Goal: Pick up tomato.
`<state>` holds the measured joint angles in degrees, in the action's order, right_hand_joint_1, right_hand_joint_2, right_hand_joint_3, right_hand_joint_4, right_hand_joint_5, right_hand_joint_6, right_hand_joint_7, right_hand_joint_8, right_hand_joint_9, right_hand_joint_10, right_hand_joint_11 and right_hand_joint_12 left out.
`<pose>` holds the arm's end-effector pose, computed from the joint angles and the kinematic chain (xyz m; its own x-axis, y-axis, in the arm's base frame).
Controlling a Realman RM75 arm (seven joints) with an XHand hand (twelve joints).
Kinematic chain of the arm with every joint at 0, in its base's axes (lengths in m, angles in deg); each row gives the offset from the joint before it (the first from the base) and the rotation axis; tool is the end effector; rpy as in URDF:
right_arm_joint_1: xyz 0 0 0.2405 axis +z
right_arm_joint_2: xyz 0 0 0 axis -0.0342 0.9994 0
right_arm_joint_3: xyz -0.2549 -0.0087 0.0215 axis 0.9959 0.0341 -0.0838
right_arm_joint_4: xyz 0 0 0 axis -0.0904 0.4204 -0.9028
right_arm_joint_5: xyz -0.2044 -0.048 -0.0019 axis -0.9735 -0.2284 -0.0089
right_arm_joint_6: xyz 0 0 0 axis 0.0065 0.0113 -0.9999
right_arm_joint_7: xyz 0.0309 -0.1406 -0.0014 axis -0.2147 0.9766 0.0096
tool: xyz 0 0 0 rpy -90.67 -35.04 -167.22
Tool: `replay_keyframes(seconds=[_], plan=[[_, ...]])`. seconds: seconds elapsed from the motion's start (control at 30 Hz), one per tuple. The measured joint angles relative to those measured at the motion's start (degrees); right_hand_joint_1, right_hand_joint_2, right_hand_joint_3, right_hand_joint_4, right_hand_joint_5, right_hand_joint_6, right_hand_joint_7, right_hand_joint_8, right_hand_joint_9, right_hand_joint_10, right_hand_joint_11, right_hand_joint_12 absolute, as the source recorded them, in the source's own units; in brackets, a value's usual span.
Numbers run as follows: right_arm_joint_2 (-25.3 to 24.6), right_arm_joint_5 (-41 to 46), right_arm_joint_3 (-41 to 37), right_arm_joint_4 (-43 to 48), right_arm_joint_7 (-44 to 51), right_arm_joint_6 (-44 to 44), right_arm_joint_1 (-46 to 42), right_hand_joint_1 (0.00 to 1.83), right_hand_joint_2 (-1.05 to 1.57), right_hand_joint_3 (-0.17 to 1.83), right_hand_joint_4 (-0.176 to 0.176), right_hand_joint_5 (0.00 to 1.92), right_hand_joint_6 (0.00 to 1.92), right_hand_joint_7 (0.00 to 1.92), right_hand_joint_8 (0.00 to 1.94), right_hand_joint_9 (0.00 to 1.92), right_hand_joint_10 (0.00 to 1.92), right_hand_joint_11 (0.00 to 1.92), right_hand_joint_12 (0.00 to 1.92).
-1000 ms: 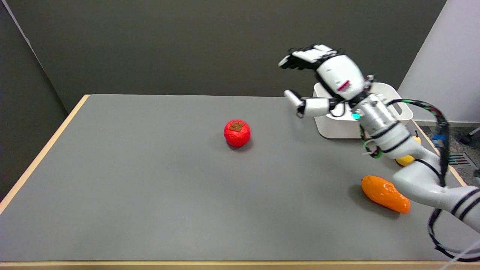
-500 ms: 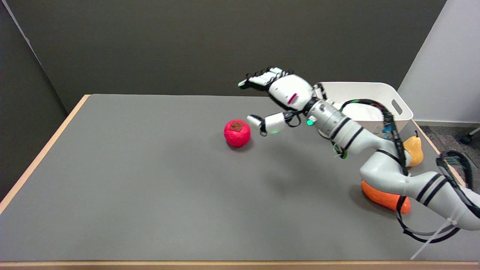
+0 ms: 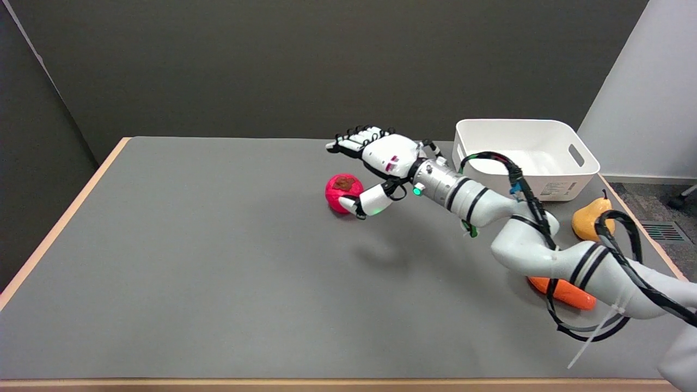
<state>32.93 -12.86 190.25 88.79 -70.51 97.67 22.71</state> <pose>-0.2193 -0.4155 0.2799 0.9985 -0.0423 0.0346 -0.0480 -0.3764 0.9252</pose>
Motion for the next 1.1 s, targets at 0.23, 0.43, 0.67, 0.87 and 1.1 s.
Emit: replay_keyframes(seconds=[0.23,0.43,0.67,0.87,1.1], plan=[[-2.00,-0.39,3.35,-3.02,-0.06,-1.96,3.30,0.40,0.60,0.88,0.085,0.13,0.35,0.17,0.26,0.12,0.60,0.08,1.23],[-3.99,-0.61,5.94,-6.18,-0.09,-2.73,6.18,0.40,0.60,0.88,0.086,0.14,0.35,0.18,0.26,0.13,0.60,0.10,1.23],[-6.39,-0.79,8.02,-10.06,-0.11,-3.09,8.97,0.36,0.57,0.97,0.088,0.12,0.40,0.18,0.30,0.13,0.63,0.12,1.19],[-8.23,-0.84,9.21,-13.60,-0.14,-3.14,10.83,0.42,0.58,0.93,0.088,0.14,0.38,0.19,0.28,0.15,0.62,0.10,1.26],[-9.85,-0.86,10.15,-17.39,-0.15,-3.38,12.34,0.49,0.60,0.95,0.094,0.16,0.40,0.24,0.30,0.20,0.65,0.13,1.27]])
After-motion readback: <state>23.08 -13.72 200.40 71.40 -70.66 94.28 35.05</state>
